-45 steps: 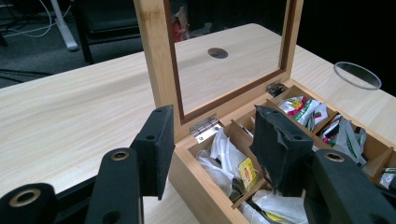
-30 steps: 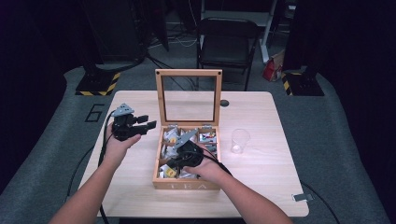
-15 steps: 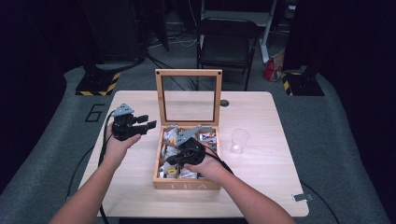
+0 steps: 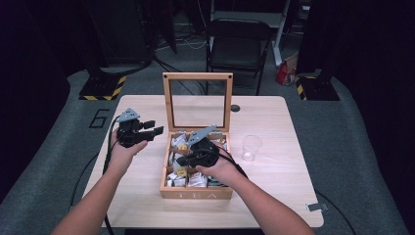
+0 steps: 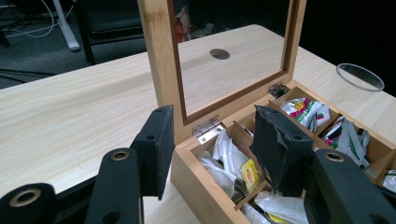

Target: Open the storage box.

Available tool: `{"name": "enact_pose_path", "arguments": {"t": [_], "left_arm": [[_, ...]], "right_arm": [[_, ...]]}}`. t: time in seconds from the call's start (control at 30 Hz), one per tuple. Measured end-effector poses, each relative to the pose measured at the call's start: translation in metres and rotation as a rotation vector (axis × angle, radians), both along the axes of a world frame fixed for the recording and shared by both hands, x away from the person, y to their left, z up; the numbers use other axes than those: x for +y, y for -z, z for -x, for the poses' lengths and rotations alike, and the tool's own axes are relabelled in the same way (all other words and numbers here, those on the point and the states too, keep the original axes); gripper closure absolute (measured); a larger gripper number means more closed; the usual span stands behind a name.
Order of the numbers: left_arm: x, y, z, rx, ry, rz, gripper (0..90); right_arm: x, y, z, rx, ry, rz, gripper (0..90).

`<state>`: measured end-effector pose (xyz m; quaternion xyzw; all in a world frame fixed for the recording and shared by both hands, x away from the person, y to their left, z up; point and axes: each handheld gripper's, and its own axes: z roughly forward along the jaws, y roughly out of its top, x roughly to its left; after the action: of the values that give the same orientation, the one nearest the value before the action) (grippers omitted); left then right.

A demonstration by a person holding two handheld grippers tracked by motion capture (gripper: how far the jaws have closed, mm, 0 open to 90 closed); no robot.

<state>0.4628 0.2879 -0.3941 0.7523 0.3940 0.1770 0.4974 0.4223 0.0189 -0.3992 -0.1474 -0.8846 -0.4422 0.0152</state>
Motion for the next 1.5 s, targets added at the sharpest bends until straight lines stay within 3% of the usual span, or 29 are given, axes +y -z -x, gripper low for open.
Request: {"name": "enact_pose_path", "arguments": {"t": [0.73, 1.1, 1.5], "left_arm": [[0.000, -0.004, 0.000, -0.002, 0.004, -0.009, 48.3], [-0.001, -0.004, 0.000, -0.001, 0.004, -0.012, 48.3], [0.000, -0.005, 0.001, -0.006, -0.002, -0.008, 48.3]], "right_arm": [[-0.016, -0.015, -0.004, -0.036, 0.036, 0.003, 89.8], [-0.034, -0.021, -0.008, -0.032, 0.085, 0.007, 89.7], [-0.068, -0.033, -0.013, -0.068, 0.159, 0.000, 89.8]]}}
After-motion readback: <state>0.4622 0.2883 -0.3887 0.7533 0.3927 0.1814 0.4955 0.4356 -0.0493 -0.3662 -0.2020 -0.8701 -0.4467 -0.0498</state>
